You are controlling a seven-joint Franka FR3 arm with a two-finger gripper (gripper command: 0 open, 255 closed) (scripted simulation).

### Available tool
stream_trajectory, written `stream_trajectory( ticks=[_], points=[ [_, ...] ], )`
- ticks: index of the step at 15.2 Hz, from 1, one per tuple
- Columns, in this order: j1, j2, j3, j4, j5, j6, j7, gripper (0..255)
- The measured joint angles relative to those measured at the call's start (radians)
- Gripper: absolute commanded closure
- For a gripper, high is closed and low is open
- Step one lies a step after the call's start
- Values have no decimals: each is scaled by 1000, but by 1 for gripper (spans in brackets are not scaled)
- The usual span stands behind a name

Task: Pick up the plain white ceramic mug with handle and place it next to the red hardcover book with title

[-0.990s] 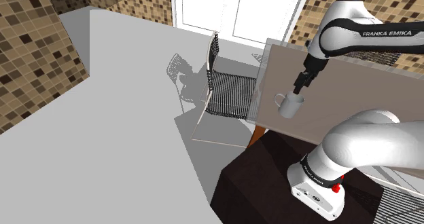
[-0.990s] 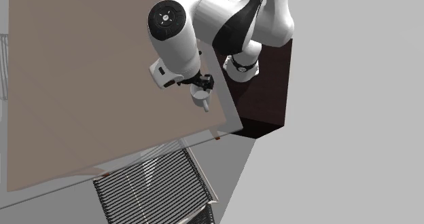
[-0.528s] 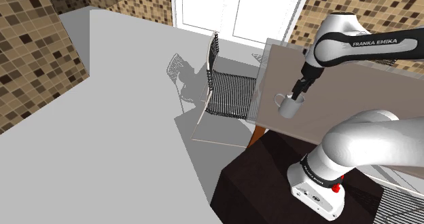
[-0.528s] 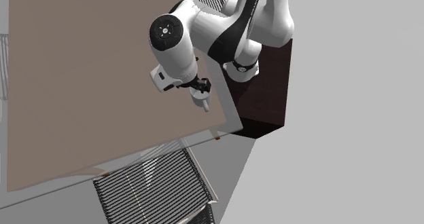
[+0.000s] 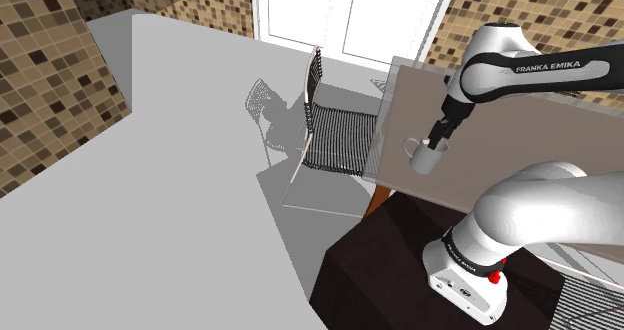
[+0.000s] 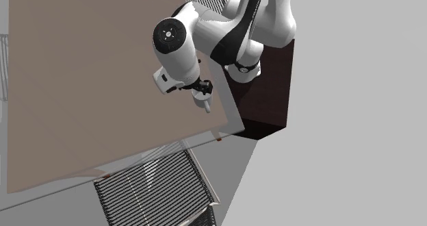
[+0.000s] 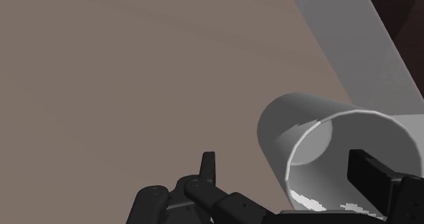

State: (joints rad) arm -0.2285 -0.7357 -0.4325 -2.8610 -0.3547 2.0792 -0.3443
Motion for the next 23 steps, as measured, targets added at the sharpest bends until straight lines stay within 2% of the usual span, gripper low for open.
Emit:
stream_trajectory(
  ticks=[1,12,23],
  points=[
    [0,0,0,0,0,0,0,255],
    [-1,-5,1,3,1,-7,-1,255],
    [9,-79,48,106,42,-183,-8,255]
  ],
)
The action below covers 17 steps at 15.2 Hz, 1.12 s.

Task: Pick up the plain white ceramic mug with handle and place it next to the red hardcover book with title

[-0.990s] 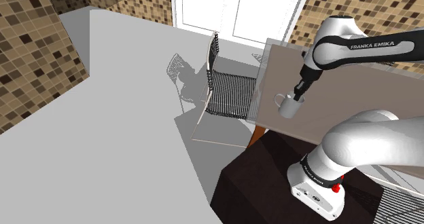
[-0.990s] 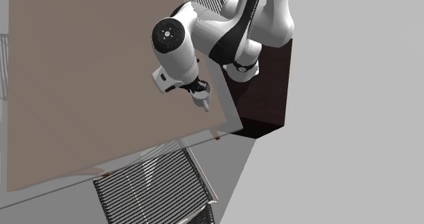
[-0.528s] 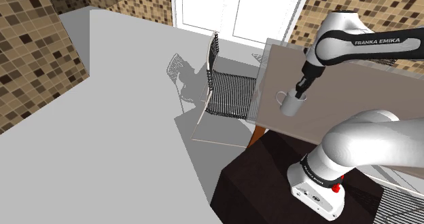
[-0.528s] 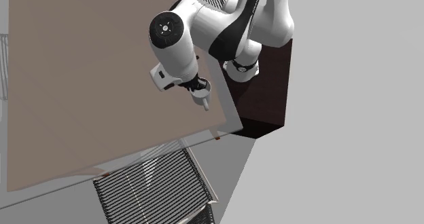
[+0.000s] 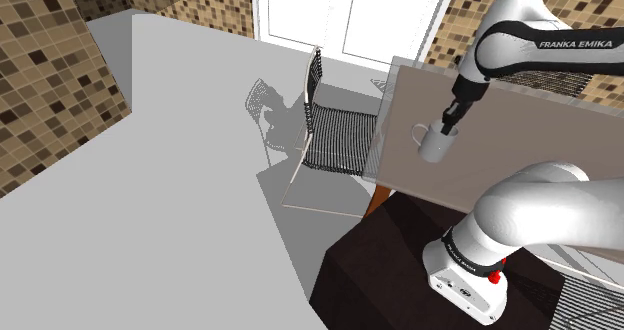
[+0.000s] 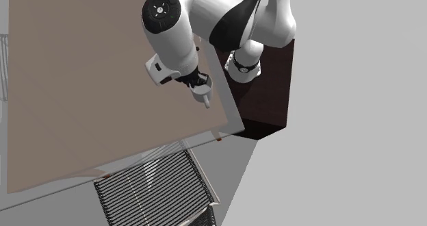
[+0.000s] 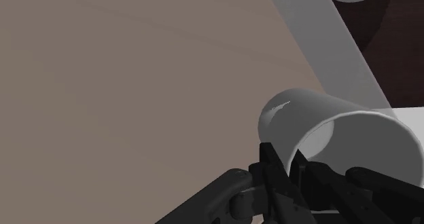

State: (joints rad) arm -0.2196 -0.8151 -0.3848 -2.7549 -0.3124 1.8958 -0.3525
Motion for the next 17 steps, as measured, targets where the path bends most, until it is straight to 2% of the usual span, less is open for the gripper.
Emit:
stream_trajectory(
  ticks=[17],
  points=[
    [20,-27,57,210,54,-237,-13,255]
  ],
)
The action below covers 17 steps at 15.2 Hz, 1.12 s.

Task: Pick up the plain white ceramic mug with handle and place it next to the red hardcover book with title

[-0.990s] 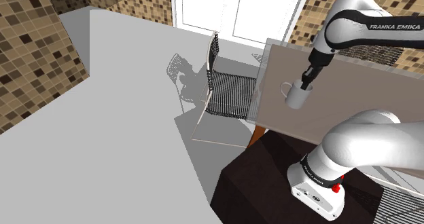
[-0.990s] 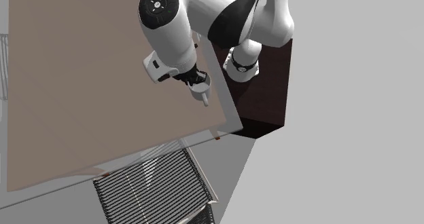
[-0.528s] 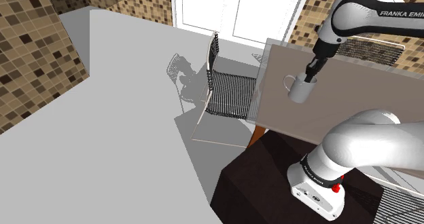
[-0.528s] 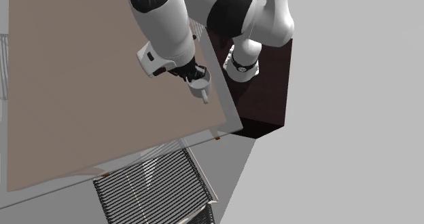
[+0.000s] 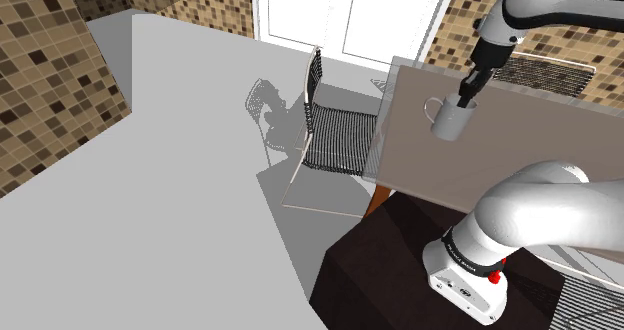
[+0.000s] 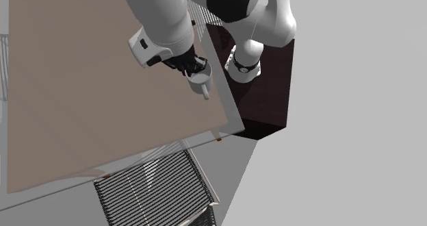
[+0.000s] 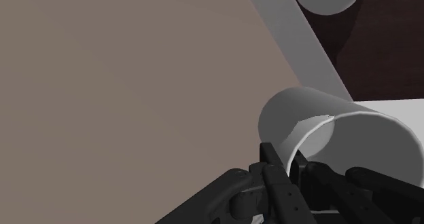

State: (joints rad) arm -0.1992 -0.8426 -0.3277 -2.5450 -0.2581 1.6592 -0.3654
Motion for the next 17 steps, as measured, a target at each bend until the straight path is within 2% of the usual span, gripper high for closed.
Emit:
stream_trajectory(
  ticks=[5,7,17],
  points=[
    [7,4,16,61,15,-58,1,255],
    [-8,-23,3,60,-1,-81,-21,255],
    [-137,-201,-157,37,-184,-196,-236,255]
  ],
)
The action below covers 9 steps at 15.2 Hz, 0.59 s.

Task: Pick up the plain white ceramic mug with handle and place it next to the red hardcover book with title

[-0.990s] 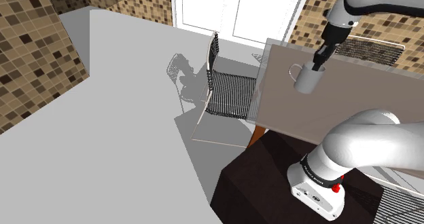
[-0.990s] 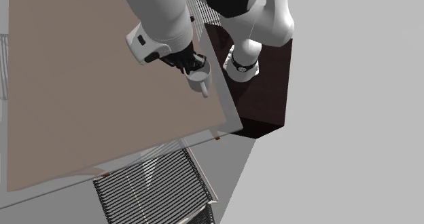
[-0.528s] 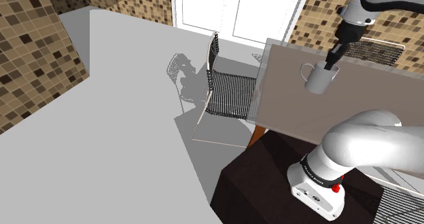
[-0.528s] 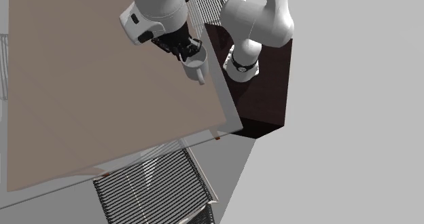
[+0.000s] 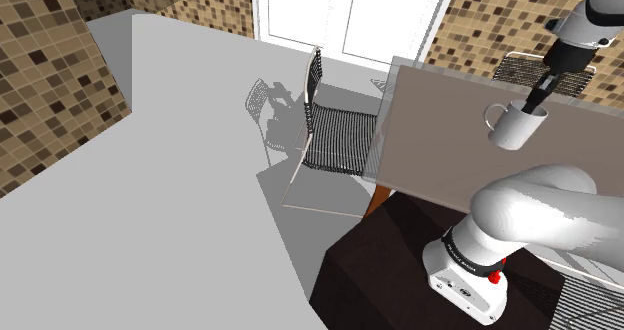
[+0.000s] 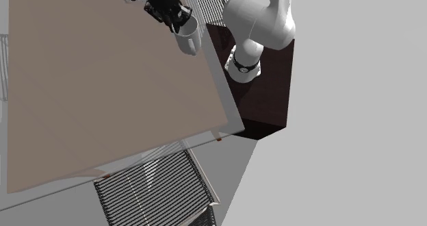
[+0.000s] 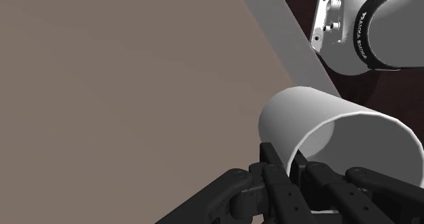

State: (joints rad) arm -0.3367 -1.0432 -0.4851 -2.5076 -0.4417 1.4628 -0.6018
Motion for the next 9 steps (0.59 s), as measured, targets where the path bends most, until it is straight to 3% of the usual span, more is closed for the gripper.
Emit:
stream_trajectory(
  ticks=[9],
  points=[
    [-78,-49,-181,87,-183,-60,-224,255]
  ],
)
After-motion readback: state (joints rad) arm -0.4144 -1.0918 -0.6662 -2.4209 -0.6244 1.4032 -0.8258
